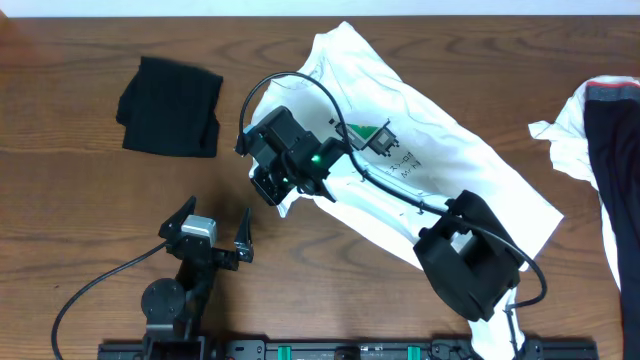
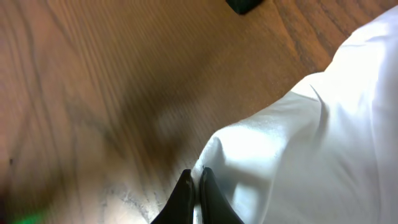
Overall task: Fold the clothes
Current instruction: 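Drag the white T-shirt with the right gripper to the table center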
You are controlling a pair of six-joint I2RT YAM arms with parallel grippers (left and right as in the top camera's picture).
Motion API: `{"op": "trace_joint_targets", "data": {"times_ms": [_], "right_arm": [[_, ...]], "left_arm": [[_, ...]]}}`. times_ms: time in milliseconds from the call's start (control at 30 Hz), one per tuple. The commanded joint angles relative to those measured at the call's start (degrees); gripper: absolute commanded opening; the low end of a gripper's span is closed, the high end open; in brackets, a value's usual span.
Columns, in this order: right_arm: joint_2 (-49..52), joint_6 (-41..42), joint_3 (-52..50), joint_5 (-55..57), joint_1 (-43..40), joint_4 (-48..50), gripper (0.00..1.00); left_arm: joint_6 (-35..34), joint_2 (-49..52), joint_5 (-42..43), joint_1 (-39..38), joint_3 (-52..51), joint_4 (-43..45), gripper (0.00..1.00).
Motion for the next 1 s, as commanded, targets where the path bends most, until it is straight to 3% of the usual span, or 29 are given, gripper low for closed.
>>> {"op": "trace_joint_targets", "data": {"times_ms": [0, 367, 433, 500, 533, 800, 967], "right_arm": [[-2.3, -0.3, 0.3, -2.1, 0.4, -1.4, 0.01], [-2.3, -0.3, 0.3, -2.0, 5.3, -4.3, 0.03], [-2.3, -0.3, 0.3, -1.9, 5.9, -4.3, 0.12], [-2.3, -0.3, 0.3, -1.9, 6.4, -4.5, 0.34], [-2.3, -0.3, 0.3, -1.9, 6.5, -4.5, 0.39], [-6.8, -0.5, 0.3, -3.6, 3.5, -5.4, 0.57], [-13.0, -0.9, 0.3, -1.0, -1.7, -11.3, 0.62]], "left_arm": [[1.0, -0.4, 0.2, -0.1, -1.0, -1.9, 0.98], [1.0, -0.4, 0.2, -0.1, -1.0, -1.9, 0.98], [1.0, -0.4, 0.2, -0.1, -1.0, -1.9, 0.98], [1.0, -0.4, 0.2, -0.1, -1.0, -1.9, 0.98], [1.0, -0.4, 0.2, -0.1, -1.0, -1.9, 0.98], [1.0, -0.4, 0.2, -0.1, -1.0, -1.9, 0.98], [1.0, -0.4, 0.2, -0.1, -1.0, -1.9, 0.98]]}}
